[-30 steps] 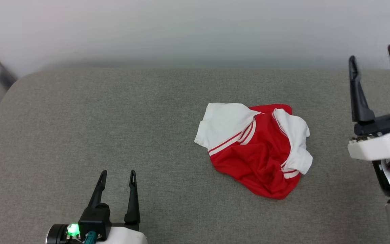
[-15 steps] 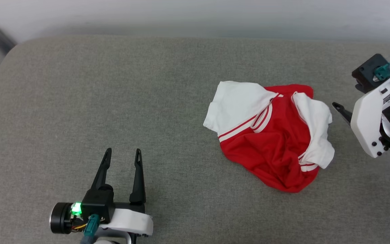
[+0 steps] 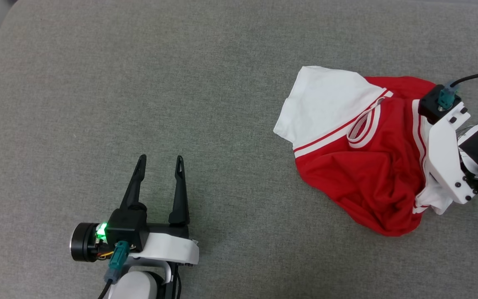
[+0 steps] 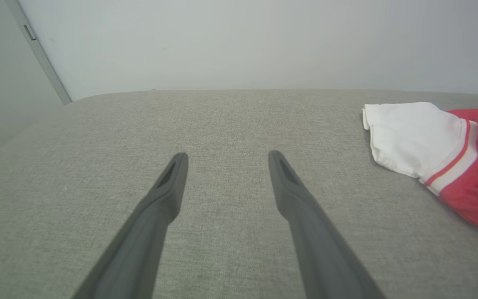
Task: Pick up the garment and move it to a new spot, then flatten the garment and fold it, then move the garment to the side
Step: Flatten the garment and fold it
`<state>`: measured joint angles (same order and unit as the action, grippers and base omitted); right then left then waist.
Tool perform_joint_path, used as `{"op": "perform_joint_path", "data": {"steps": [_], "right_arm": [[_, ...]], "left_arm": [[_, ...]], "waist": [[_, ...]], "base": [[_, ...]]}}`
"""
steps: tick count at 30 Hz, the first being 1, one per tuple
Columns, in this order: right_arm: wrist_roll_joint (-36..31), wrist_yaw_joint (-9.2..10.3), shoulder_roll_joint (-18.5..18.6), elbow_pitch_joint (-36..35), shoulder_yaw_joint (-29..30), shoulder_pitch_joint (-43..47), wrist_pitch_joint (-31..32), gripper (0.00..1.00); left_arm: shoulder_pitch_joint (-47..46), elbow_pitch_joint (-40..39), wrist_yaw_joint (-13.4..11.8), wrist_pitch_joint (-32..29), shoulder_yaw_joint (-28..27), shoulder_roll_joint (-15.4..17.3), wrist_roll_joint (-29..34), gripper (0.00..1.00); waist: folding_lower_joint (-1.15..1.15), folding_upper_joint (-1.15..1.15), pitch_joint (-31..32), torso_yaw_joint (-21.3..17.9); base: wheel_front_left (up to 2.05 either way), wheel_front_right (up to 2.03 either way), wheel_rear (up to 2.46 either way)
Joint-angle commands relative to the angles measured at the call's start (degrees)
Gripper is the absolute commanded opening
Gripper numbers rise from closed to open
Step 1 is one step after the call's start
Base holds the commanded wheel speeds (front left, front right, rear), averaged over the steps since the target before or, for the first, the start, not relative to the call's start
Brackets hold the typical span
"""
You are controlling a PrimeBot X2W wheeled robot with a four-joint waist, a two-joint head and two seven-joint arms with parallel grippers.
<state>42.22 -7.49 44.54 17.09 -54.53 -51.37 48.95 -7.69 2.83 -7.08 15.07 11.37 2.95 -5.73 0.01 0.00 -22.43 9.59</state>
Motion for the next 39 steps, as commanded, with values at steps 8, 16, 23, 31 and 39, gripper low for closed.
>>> {"op": "perform_joint_path", "data": {"steps": [8,16,23,31,39], "right_arm": [[2.98,0.04,2.37,1.89,-4.19,-1.59,-7.82,0.0],[8.01,0.03,8.42,2.53,-1.54,3.86,-15.21,0.0],[11.64,0.03,7.42,9.82,1.12,14.83,-17.27,0.0],[10.04,0.02,3.62,14.08,5.18,18.17,-23.67,1.0],[1.11,0.03,1.0,15.08,16.83,17.97,-46.13,1.0]], "left_arm": [[0.74,0.87,-0.4,0.15,-1.41,-0.1,0.45,1.0],[3.01,0.8,0.2,0.15,-2.79,-0.11,1.1,1.0],[3.75,1.2,1.19,0.15,-3.03,-0.1,1.64,1.0],[4.1,3.06,2.28,0.15,-3.89,0.75,3.11,1.0],[-0.62,6.81,5.41,0.15,-5.78,5.59,3.79,1.0]], "waist": [[-0.01,0.0,2.95,-2.31],[-0.01,0.0,6.83,-4.69],[-0.01,0.0,7.22,-4.94],[-0.01,0.0,10.41,-6.02],[-0.01,0.0,13.86,-9.35]], "base": [[0.0,0.0,0.0],[0.0,0.0,0.0],[0.0,0.0,0.0],[0.0,0.0,0.0],[0.0,0.0,0.0]]}}
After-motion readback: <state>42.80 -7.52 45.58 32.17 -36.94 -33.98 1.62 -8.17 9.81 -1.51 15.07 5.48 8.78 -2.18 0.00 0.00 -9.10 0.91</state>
